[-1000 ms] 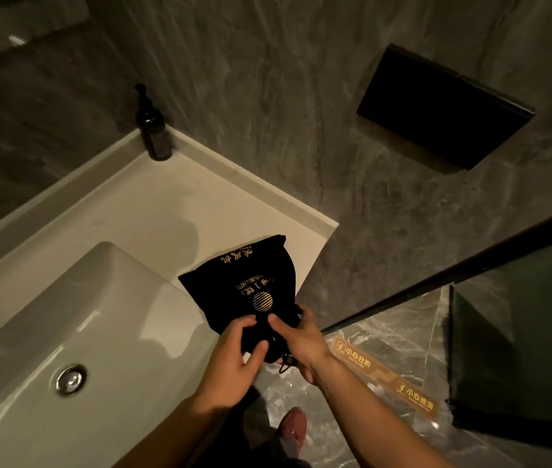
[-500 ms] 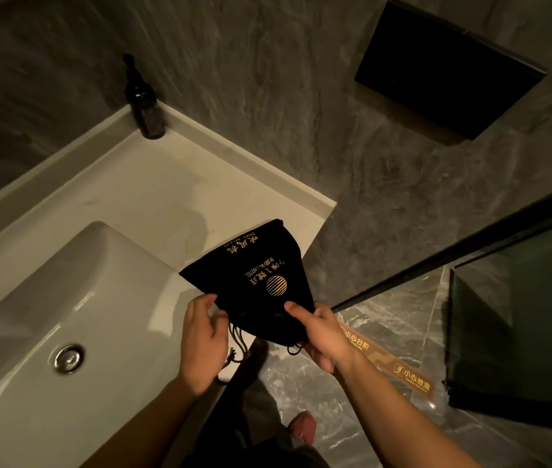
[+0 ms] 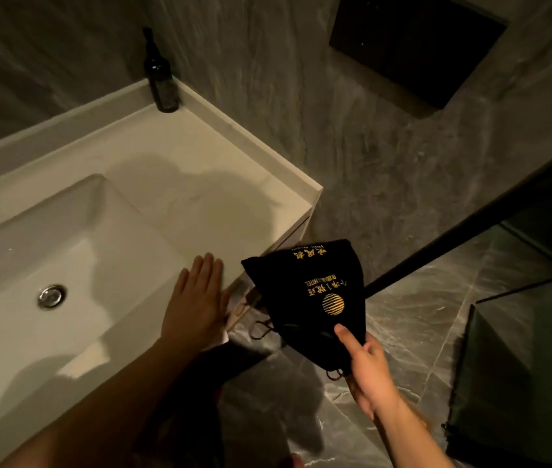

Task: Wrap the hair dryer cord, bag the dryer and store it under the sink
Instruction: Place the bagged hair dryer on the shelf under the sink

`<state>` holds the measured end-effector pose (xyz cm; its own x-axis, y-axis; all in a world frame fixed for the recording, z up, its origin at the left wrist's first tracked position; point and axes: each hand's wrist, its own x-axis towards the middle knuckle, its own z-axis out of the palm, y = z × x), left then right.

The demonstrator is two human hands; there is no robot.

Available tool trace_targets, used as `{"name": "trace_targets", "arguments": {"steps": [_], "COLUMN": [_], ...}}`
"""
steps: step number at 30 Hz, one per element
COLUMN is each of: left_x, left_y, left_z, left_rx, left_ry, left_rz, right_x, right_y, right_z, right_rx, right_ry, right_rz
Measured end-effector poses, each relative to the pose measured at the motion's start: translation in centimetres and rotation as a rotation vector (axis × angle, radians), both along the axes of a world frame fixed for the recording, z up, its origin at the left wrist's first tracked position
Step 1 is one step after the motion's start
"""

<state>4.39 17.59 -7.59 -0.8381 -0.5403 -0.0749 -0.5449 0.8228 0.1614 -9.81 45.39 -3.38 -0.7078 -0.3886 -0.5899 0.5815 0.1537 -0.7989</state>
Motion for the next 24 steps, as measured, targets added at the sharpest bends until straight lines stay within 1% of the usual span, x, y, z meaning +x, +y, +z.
{"name": "trace_targets", "arguments": {"steps": [2, 7, 11, 13, 16, 20, 24], "left_x": [0.0, -0.2, -0.9, -1.4, -1.4, -1.8, -1.8], "left_y": [0.3, 0.7, 2.6, 4.1, 5.6, 5.5, 4.2], "left_z": [-0.6, -1.1, -0.7, -0.9, -3.3, -6.5, -8.7], "left_rx": [-0.062, -0.132, -0.075, -0.054, -0.201, -0.371, -0.551], "left_ry": [-0.017, -0.011, 0.034, 0.042, 0.089, 0.196, 0.191], "left_rz": [-0.001, 0.028, 0.136, 0.144, 0.100, 0.100, 0.053], "right_x": [-0.5, -0.7, 0.3, 0.6, 0.4, -0.5, -2.6], "right_y": [1.7, 3.4, 2.0, 1.2, -0.1, -2.1, -5.2], "right_z": [-1.4, -5.5, -8.4, -11.6, -19.0, -28.3, -36.1], "right_rx": [0.025, 0.110, 0.170, 0.182, 0.163, 0.152, 0.121], "right_ry": [-0.002, 0.001, -0.011, -0.013, -0.010, -0.004, 0.040], "right_rz": [0.009, 0.015, 0.008, 0.007, 0.020, 0.005, -0.006]}}
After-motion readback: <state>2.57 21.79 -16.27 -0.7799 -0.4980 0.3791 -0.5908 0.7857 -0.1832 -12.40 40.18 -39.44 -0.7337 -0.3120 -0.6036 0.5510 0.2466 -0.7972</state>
